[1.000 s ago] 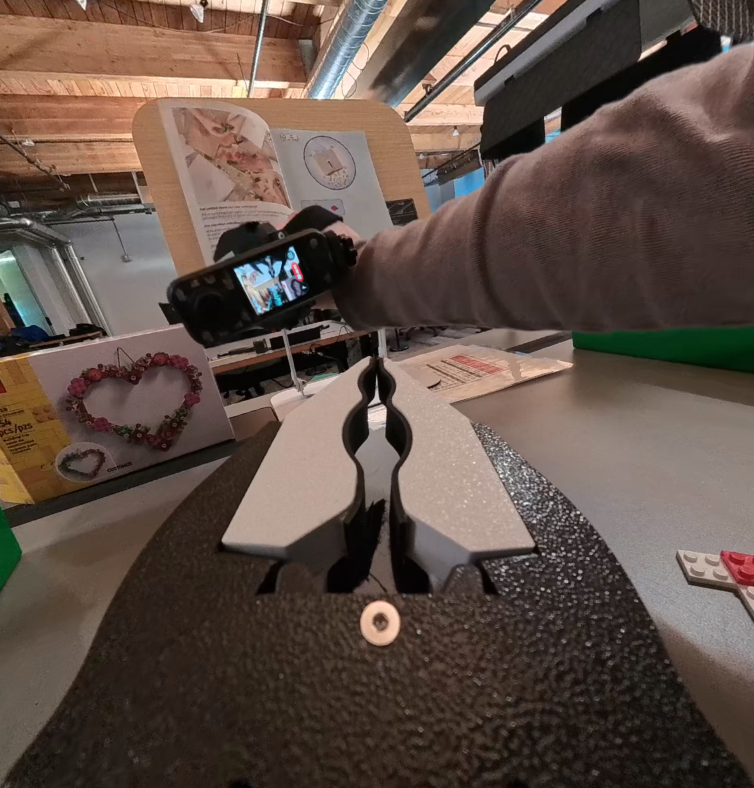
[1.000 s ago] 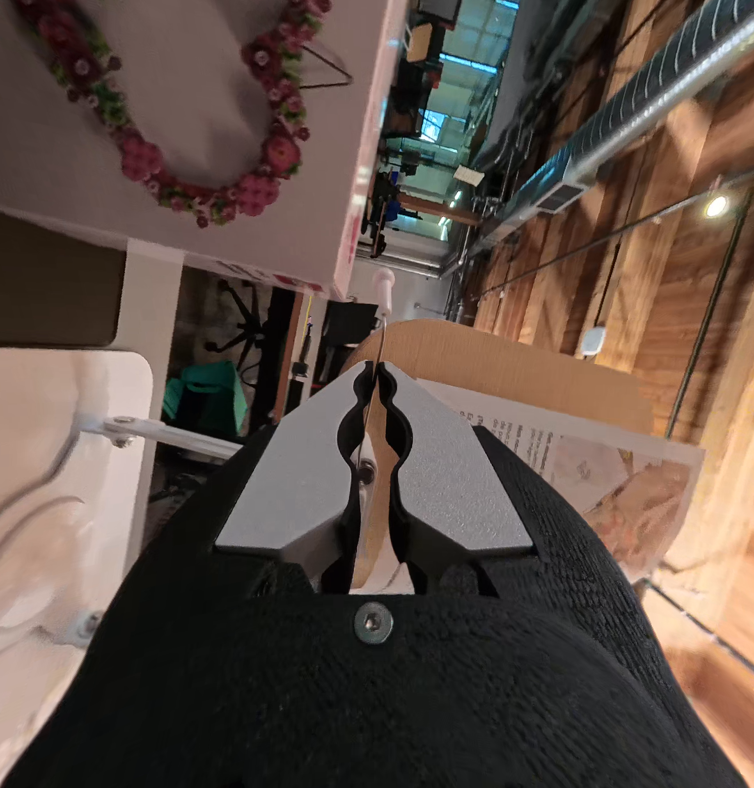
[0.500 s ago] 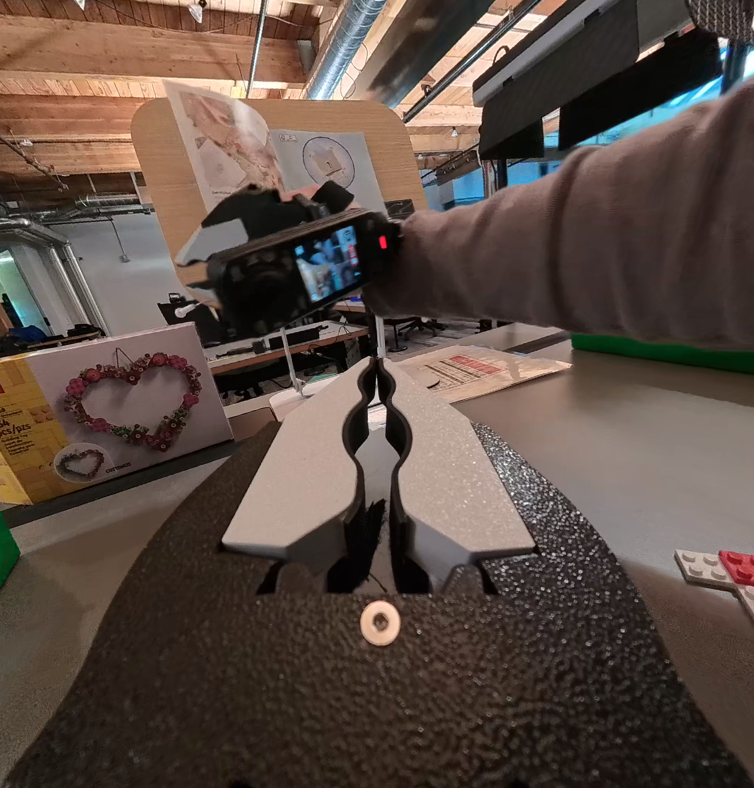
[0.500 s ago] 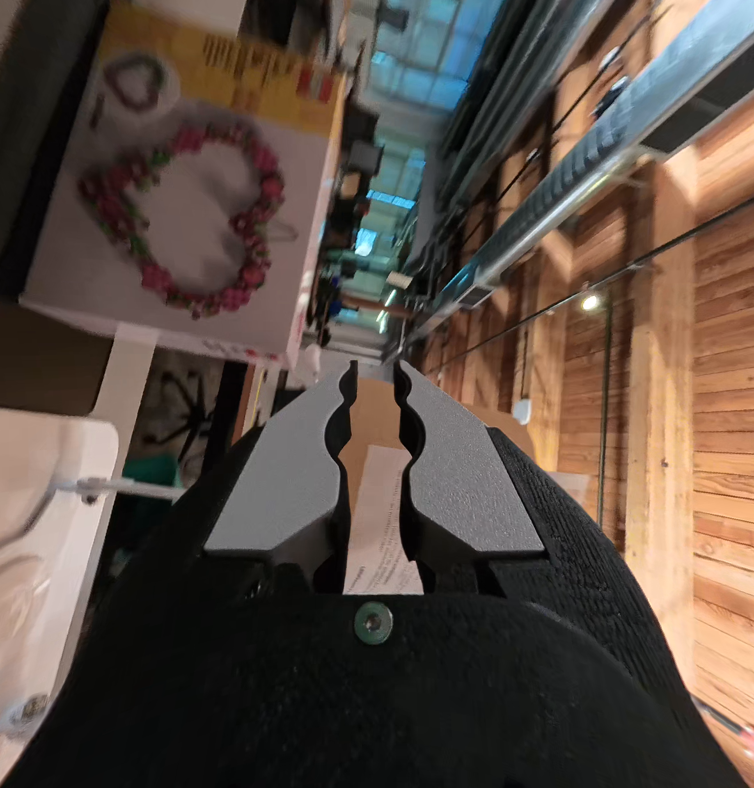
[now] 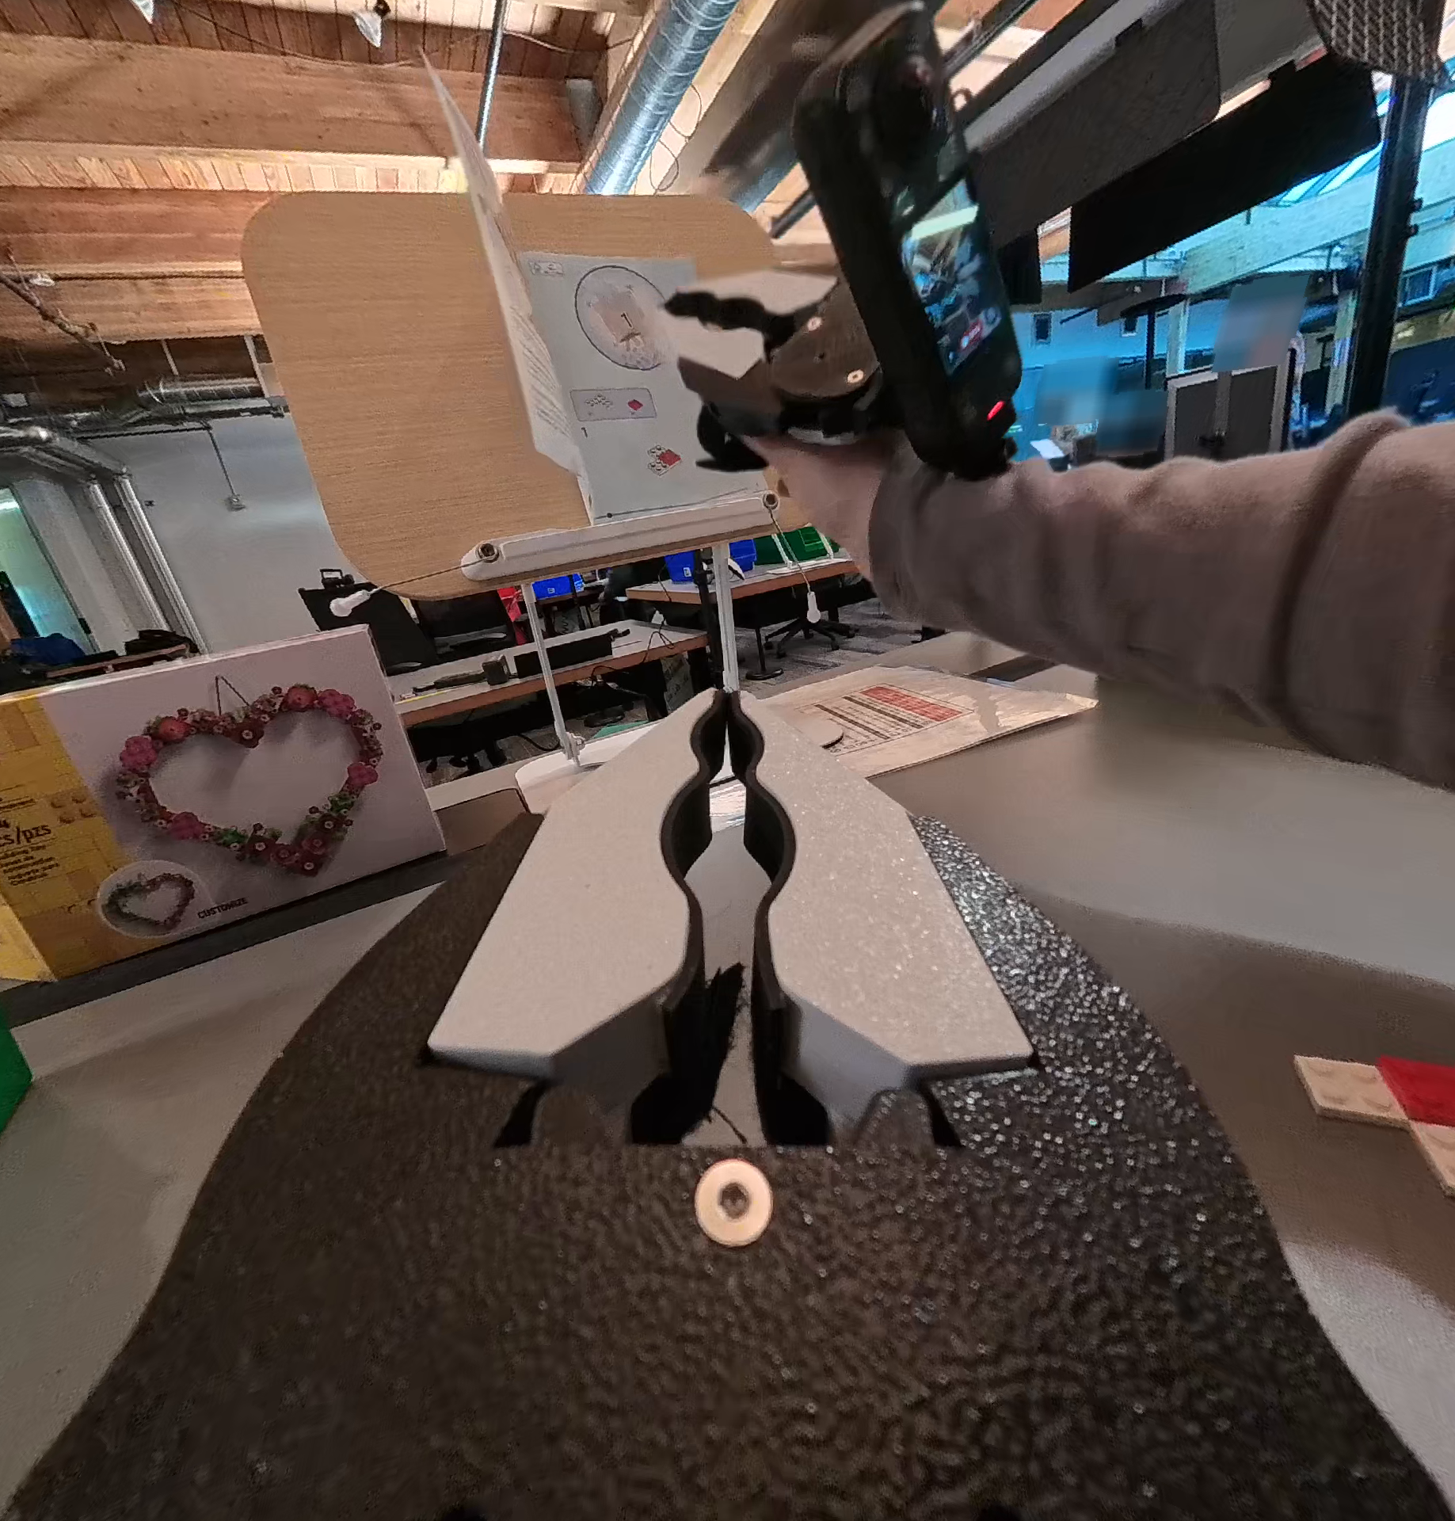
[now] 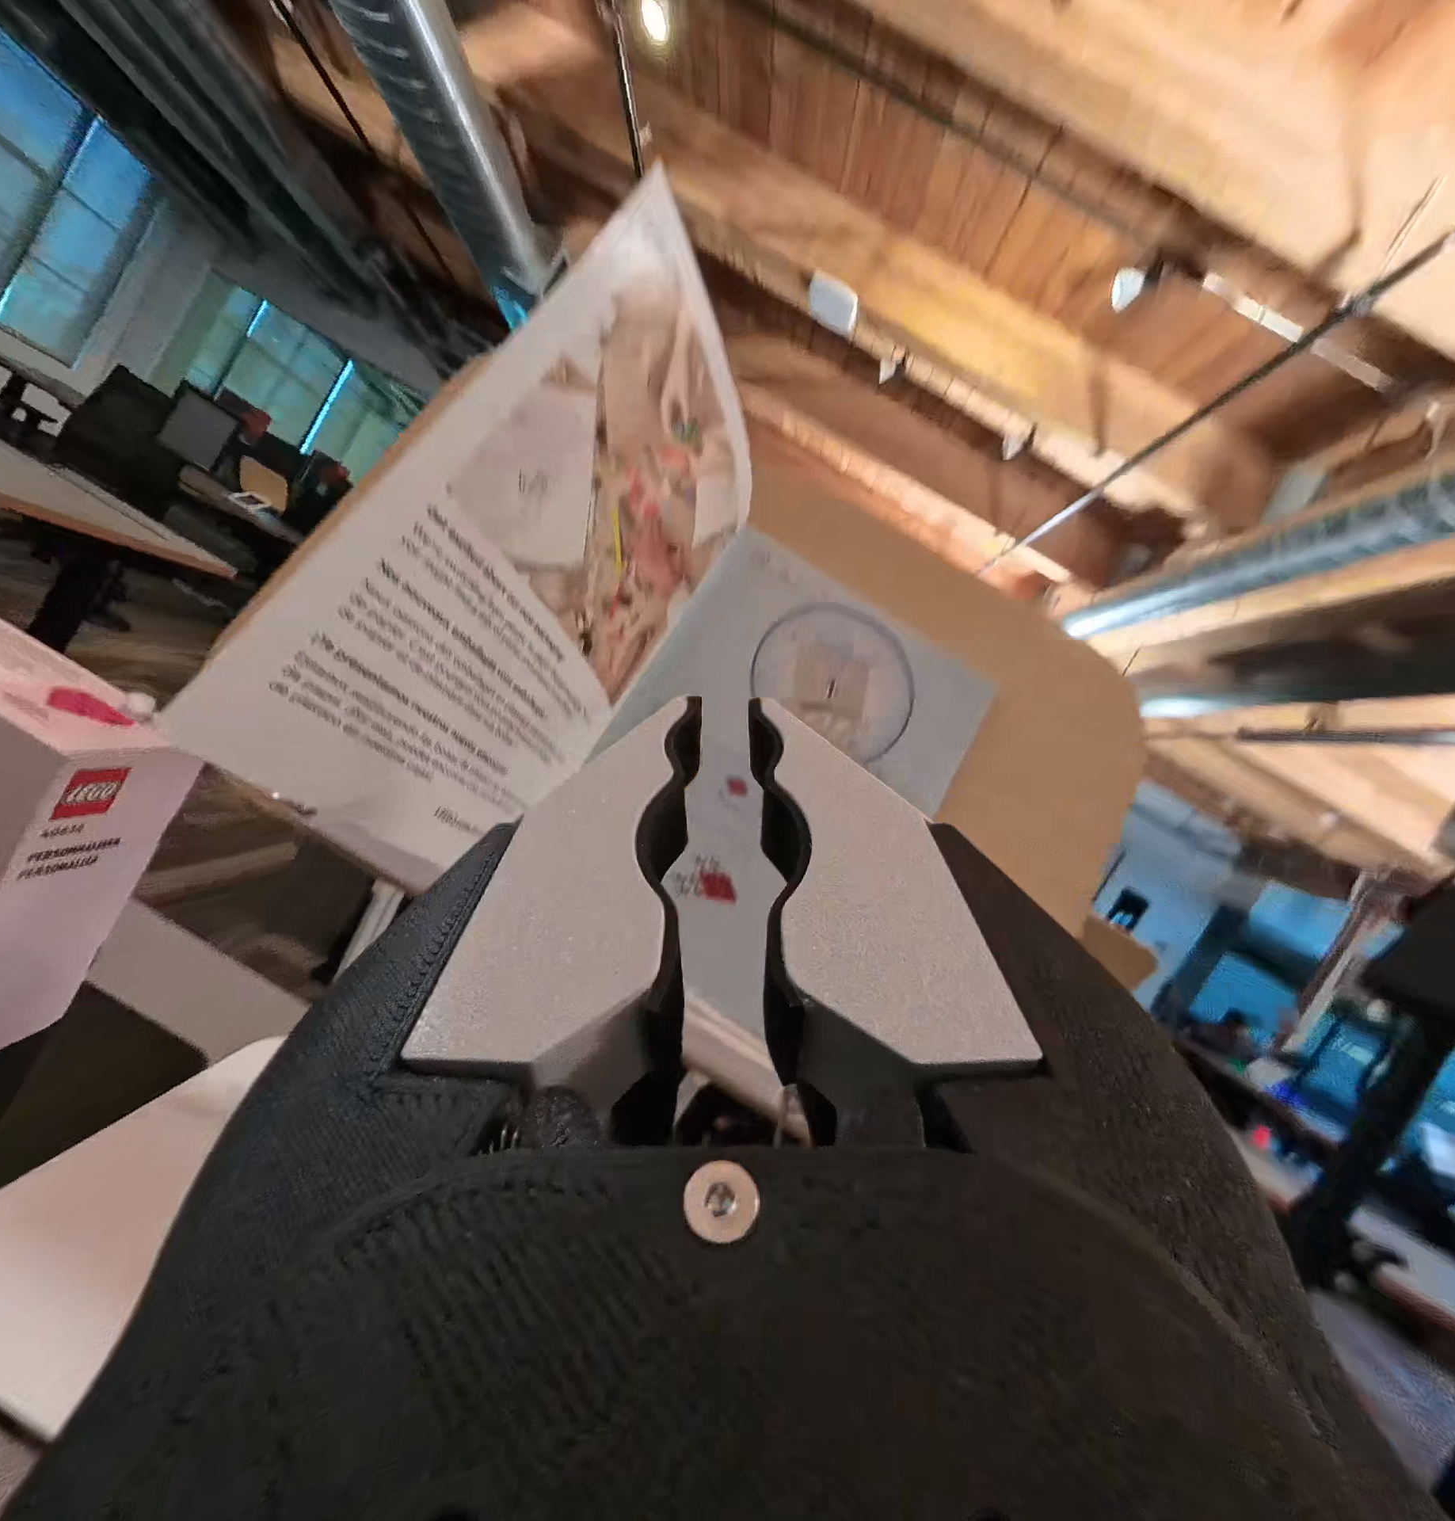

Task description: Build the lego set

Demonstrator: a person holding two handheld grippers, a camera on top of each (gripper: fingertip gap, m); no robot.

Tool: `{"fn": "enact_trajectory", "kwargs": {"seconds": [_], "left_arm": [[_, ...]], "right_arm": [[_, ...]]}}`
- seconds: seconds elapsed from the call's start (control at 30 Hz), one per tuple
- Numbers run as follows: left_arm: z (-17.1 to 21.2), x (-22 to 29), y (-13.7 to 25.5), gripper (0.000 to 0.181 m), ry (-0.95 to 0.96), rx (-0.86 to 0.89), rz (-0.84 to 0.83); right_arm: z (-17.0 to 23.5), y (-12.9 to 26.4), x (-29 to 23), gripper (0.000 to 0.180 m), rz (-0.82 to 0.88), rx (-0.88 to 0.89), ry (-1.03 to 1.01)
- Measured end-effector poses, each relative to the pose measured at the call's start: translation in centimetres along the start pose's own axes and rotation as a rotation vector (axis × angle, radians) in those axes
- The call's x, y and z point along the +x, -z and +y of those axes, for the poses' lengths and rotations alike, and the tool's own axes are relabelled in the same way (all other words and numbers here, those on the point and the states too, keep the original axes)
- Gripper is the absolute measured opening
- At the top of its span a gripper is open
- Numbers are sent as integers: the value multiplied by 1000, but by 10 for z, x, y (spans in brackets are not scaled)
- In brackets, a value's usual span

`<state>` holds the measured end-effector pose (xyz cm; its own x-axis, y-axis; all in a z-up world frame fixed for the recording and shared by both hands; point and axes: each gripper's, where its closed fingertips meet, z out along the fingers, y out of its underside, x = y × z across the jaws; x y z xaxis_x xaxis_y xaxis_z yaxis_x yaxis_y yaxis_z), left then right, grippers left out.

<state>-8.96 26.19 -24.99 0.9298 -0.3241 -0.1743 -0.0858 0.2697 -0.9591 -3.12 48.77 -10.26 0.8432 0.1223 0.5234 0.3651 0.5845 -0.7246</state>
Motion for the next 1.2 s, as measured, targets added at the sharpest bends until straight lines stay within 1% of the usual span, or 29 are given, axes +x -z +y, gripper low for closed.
{"fn": "enact_trajectory", "kwargs": {"seconds": [0.13,0.4,0.6,0.63,0.67,0.73,0.8,0.9,0.93,1.0,1.07,1.13,1.2], "left_arm": [[0,0,0,0,-5,1,0],[-1,0,0,0,-3,3,-5],[-4,-3,2,0,-6,10,-24],[-7,-5,-1,0,-10,19,-37],[-11,-7,-6,6,-31,29,-48],[-23,-10,-30,21,-120,48,-55],[-39,-17,-65,37,-164,72,-68],[-61,-37,-123,66,-81,74,-79],[-66,-41,-141,72,-35,71,-62],[-74,-54,-171,76,5,55,-68],[-76,-60,-196,75,37,23,-49],[-77,-64,-212,66,34,-7,-45],[-71,-65,-224,62,15,-57,-29]], "right_arm": [[27,-2,-12,8,-36,-66,-93],[44,3,-22,7,-10,-90,-212],[57,18,-25,6,-12,-63,-262],[61,18,-29,5,-28,-65,-244],[67,17,-32,6,-38,-92,-209],[64,16,-37,6,-58,-75,-187],[59,16,-42,6,-77,-55,-192],[55,15,-47,6,-92,-42,-211],[55,15,-46,6,-92,-39,-220],[57,15,-41,6,-79,-37,-234],[60,15,-34,6,-62,-39,-249],[64,15,-26,6,-43,-43,-262],[66,15,-22,6,-37,-45,-273]]}}
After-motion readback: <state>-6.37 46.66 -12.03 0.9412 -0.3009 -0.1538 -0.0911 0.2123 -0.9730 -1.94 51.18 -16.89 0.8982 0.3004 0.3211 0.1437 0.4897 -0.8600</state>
